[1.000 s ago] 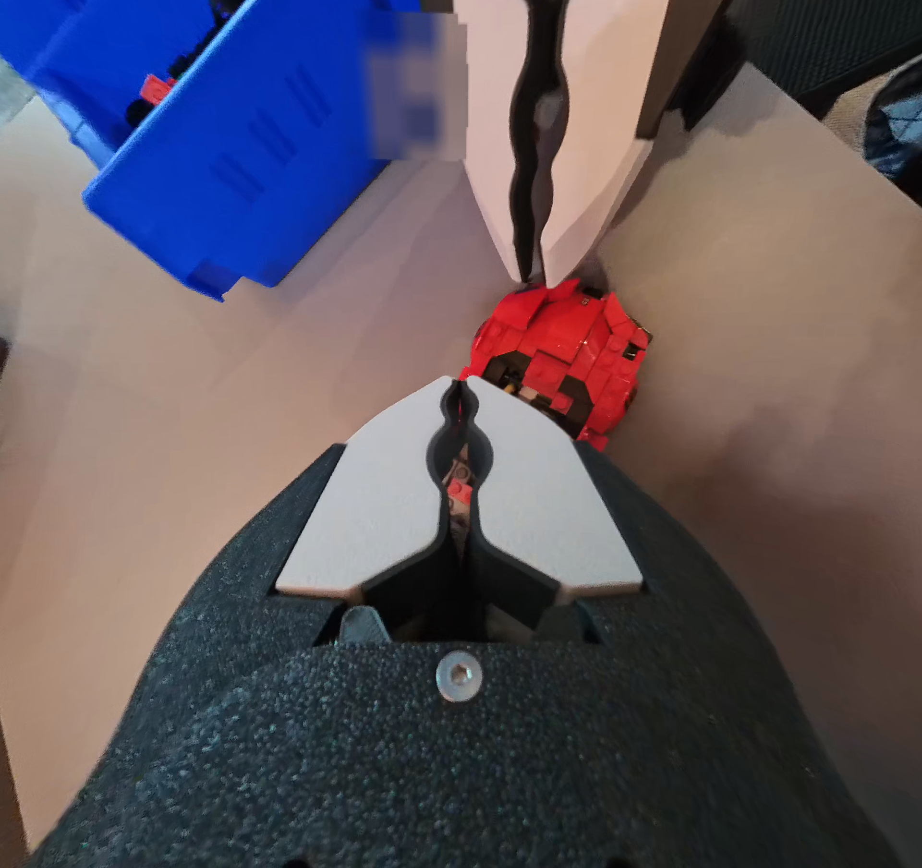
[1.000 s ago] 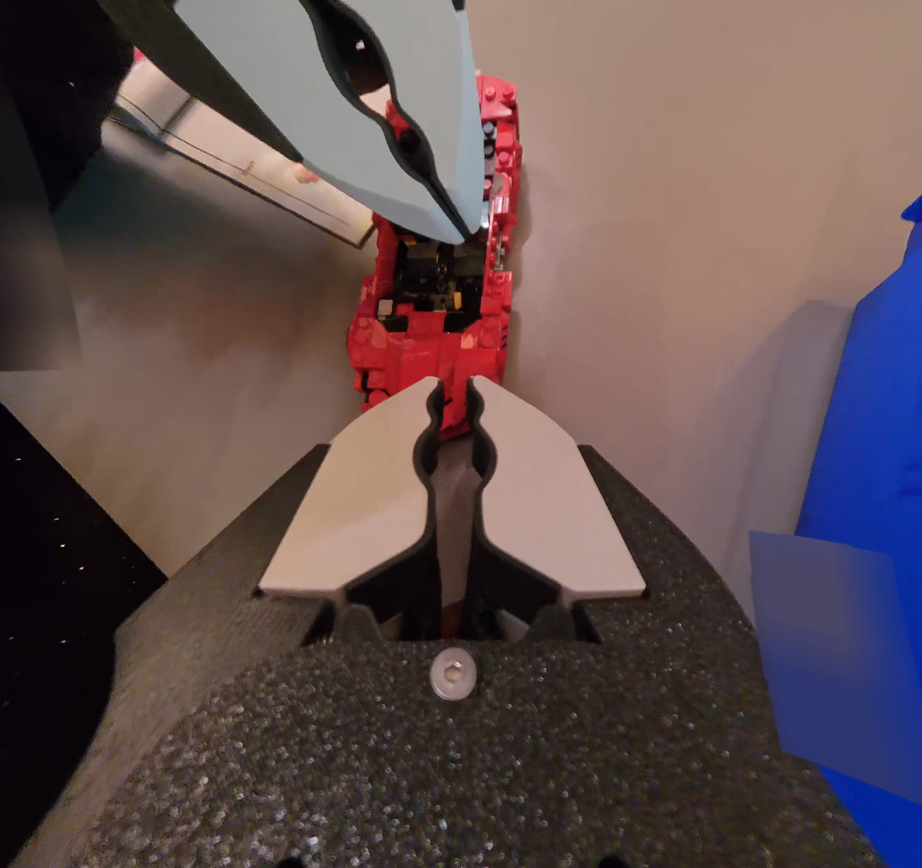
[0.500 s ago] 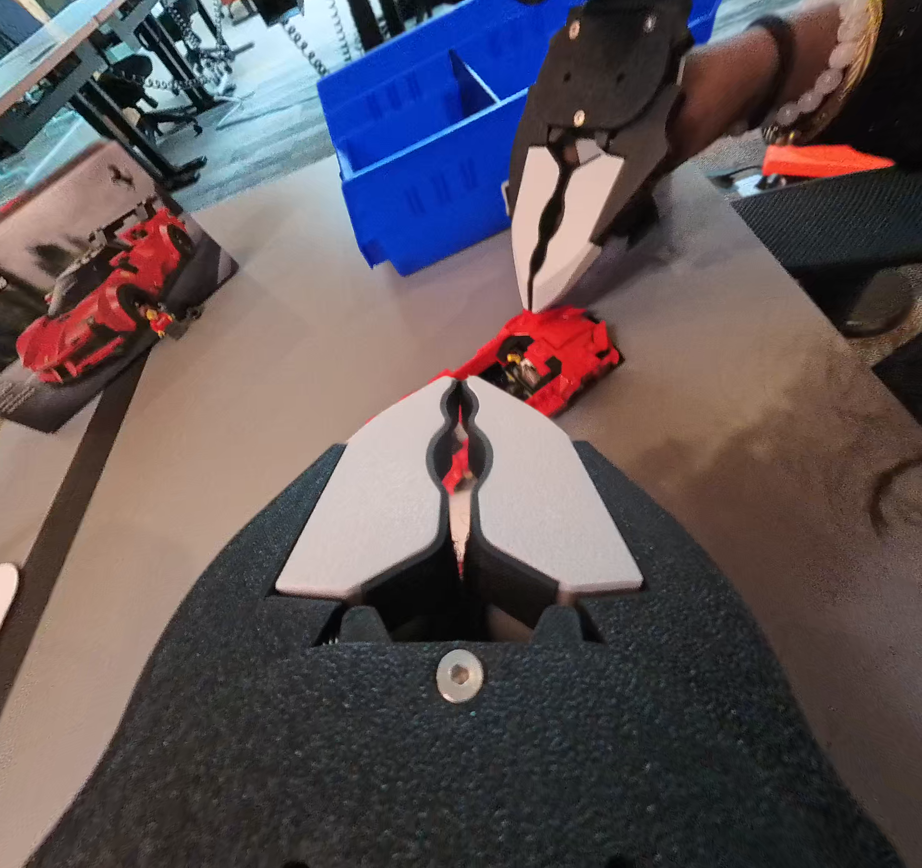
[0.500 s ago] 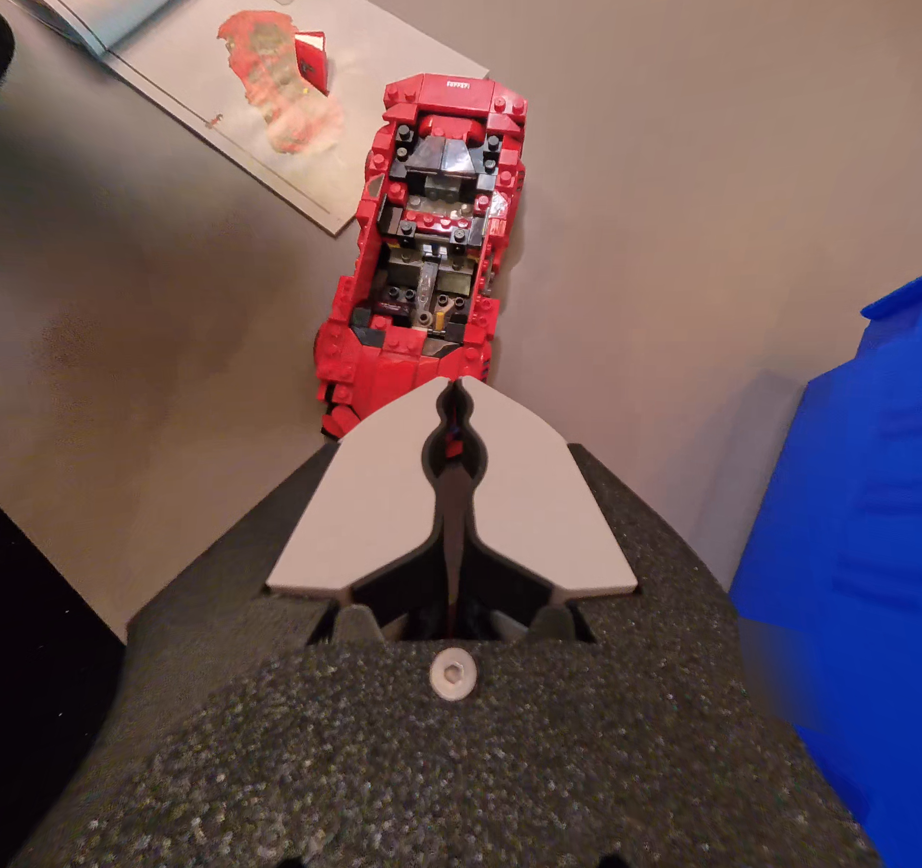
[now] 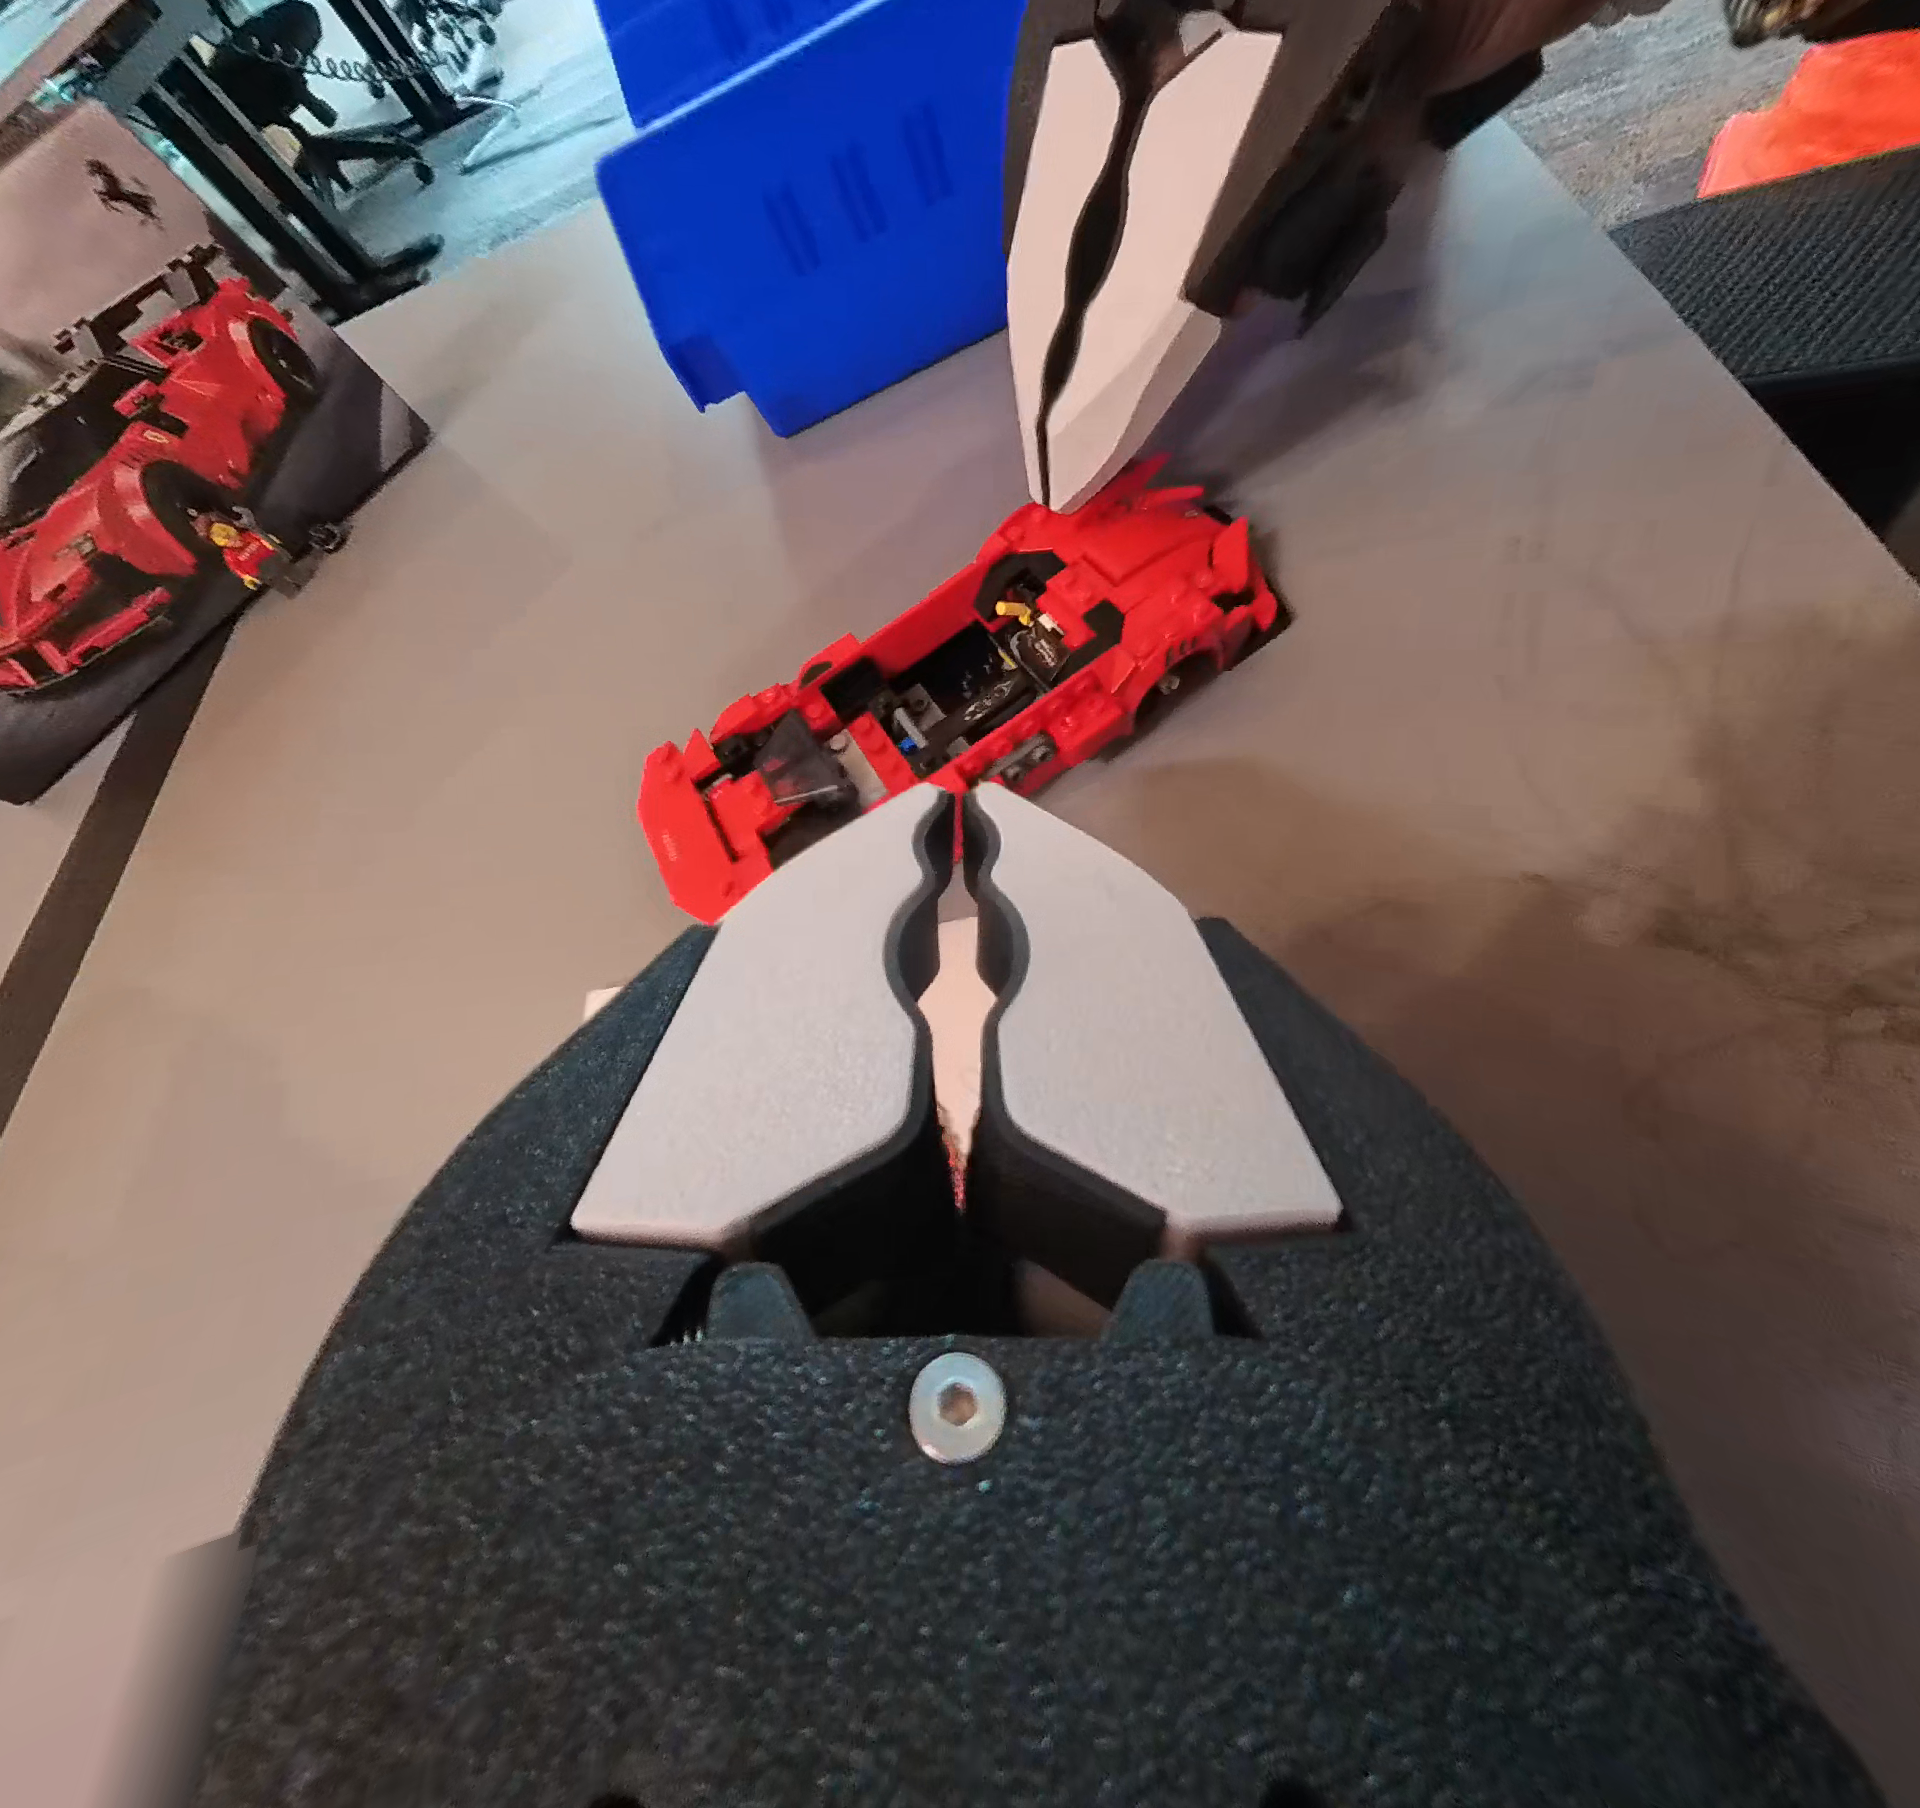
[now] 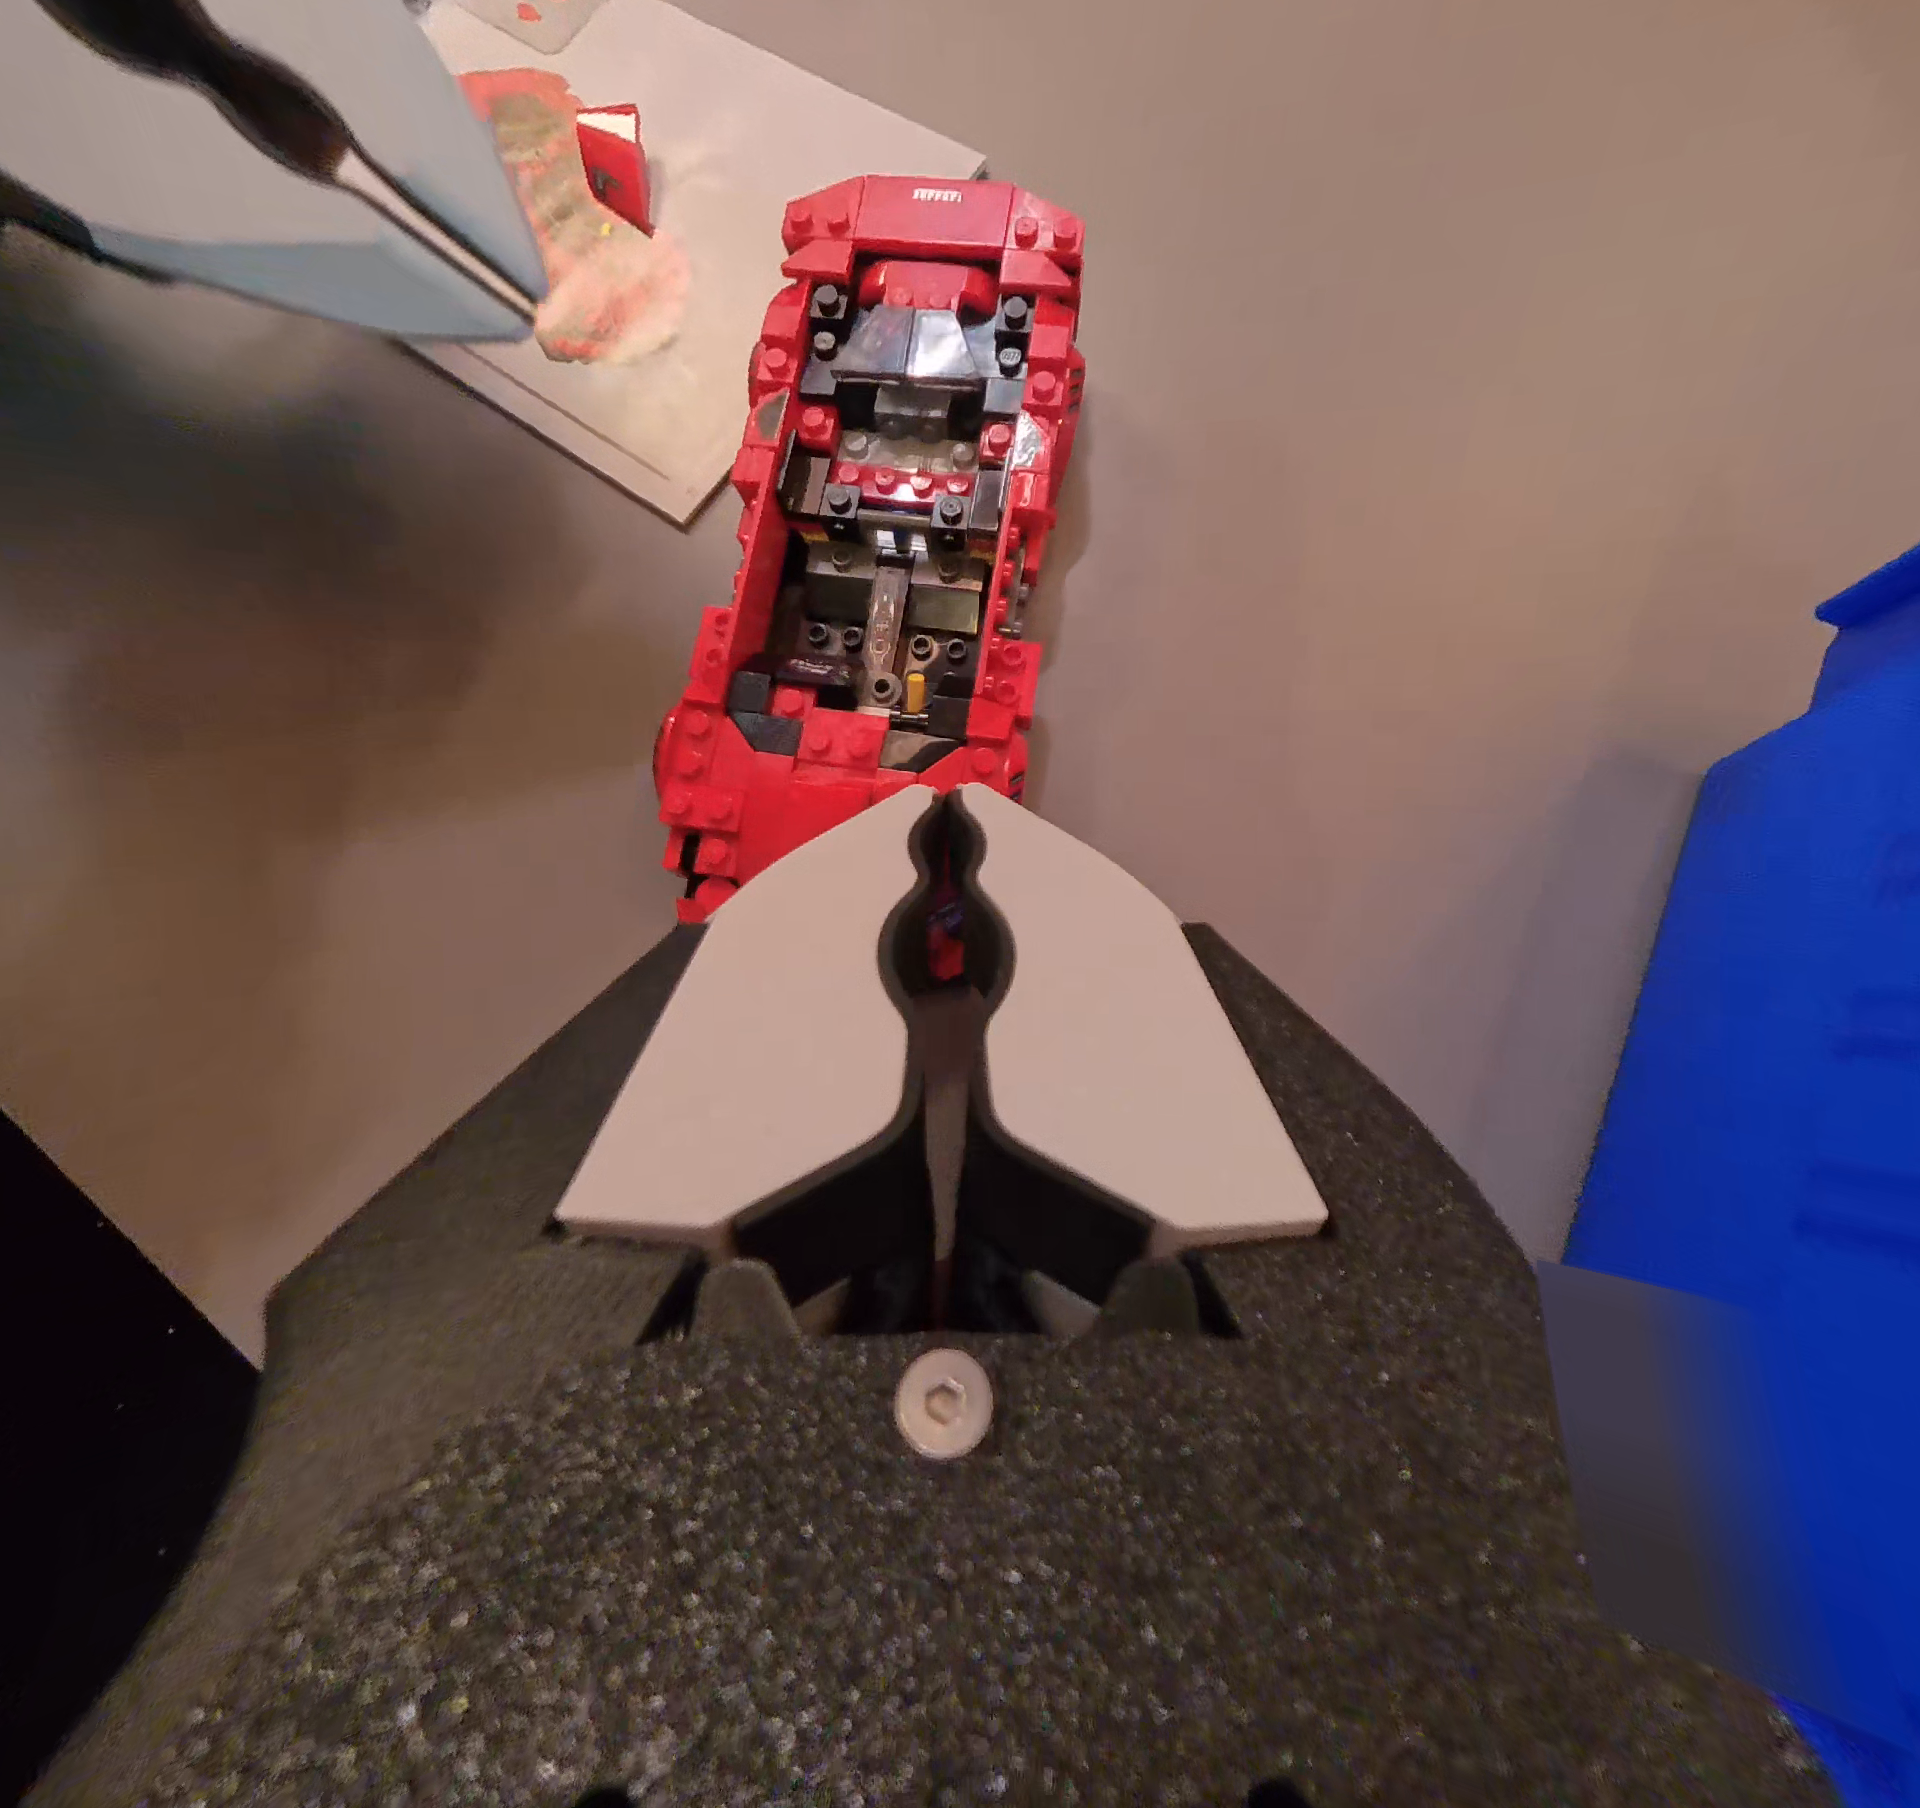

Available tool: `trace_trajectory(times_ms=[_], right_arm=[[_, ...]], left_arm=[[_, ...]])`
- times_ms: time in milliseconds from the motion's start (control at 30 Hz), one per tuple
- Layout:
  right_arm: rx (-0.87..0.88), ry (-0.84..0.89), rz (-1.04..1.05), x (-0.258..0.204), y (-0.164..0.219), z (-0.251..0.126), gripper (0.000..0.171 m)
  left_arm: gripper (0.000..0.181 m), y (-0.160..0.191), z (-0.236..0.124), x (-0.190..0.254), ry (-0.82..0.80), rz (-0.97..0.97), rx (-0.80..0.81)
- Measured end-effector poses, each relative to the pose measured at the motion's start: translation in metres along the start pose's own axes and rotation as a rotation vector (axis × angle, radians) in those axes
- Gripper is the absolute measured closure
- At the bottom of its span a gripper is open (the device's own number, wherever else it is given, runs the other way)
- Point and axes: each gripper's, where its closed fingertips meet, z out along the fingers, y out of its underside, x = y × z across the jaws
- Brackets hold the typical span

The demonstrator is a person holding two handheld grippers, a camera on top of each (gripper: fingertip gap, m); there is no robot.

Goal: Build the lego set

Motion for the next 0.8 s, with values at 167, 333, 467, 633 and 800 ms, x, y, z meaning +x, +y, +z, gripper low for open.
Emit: trace_trajectory(times_ms=[167,333,467,633,800], right_arm=[[0.073,0.033,0.007,0.000,0.001,0.001,0.171],[0.158,0.074,-0.010,0.000,0.001,0.000,0.171],[0.213,0.107,-0.026,0.001,0.000,0.000,0.171],[0.226,0.176,-0.072,0.002,0.001,-0.001,0.171],[0.226,0.186,-0.081,0.002,0.001,0.000,0.171]], left_arm=[[0.180,0.007,0.007,0.009,0.018,0.001,-0.019],[0.180,0.009,0.010,0.011,0.020,0.007,-0.026],[0.180,0.010,0.013,0.014,0.029,0.001,-0.030],[0.180,0.013,0.015,0.019,0.040,0.008,-0.037],[0.180,0.014,0.016,0.020,0.042,0.010,-0.041]])
